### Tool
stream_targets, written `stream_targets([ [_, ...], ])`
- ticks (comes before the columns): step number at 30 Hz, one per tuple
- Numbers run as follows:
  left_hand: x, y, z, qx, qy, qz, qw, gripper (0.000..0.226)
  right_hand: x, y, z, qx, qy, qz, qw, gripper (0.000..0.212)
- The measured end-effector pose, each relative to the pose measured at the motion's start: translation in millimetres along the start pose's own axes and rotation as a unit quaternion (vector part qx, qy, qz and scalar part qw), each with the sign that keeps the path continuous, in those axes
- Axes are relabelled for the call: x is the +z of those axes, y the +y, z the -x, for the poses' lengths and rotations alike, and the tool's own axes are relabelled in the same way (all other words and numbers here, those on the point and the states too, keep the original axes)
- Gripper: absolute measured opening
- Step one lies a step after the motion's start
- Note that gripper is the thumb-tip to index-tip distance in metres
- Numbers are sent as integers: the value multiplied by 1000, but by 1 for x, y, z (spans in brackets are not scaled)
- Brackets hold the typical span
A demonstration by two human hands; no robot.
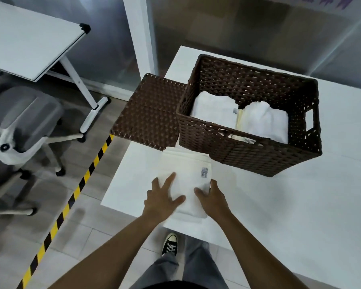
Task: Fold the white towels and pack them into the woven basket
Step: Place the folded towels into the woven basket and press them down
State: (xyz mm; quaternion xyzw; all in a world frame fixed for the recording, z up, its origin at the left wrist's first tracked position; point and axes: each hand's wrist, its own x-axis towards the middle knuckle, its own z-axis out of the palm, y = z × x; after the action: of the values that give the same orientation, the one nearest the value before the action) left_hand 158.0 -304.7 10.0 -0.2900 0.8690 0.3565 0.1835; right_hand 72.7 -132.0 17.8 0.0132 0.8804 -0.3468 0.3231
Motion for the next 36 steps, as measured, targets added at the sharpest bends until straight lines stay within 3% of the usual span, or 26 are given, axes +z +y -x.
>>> stream_targets([
  [3, 9, 22, -5, 27, -11, 22, 999, 70, -20, 18, 1, 51, 41, -77, 995, 63],
  [5, 8, 26, -7, 33, 5, 96, 995, 74, -30, 27, 0, 72, 58, -106, 990, 67],
  [8, -3, 28, -13, -51, 25, 193, 980, 81, -36, 35, -7, 94, 56, -129, 986, 69],
  [10, -8, 34, -15, -79, 7, 191, 978, 70, -38, 38, -8, 110, 45, -144, 982, 53],
  [12, -7, 48, -6, -8, 14, 154, 988, 58, -39, 39, -8, 119, 47, -153, 980, 37],
  [15, 2, 69, 10, 139, 45, 101, 984, 59, -44, 38, -11, 137, 58, -181, 972, 34],
  [18, 8, 78, 17, 179, 12, 86, 980, 54, -47, 38, -12, 152, 63, -207, 964, 36],
  [23, 6, 54, -3, 13, 8, 59, 998, 55, -43, 39, -12, 120, 75, -186, 972, 47],
  [26, 1, 43, -14, -83, -28, 154, 984, 53, -39, 32, -14, 111, 80, -173, 975, 47],
  [28, 0, 42, -19, -100, -50, 206, 972, 50, -36, 29, -18, 104, 77, -155, 979, 50],
  [33, 4, 47, -31, -54, -53, 173, 982, 54, -34, 23, -21, 104, 51, -149, 982, 44],
  [36, 7, 49, -35, -103, -41, 200, 973, 55, -31, 21, -22, 121, 68, -126, 982, 48],
])
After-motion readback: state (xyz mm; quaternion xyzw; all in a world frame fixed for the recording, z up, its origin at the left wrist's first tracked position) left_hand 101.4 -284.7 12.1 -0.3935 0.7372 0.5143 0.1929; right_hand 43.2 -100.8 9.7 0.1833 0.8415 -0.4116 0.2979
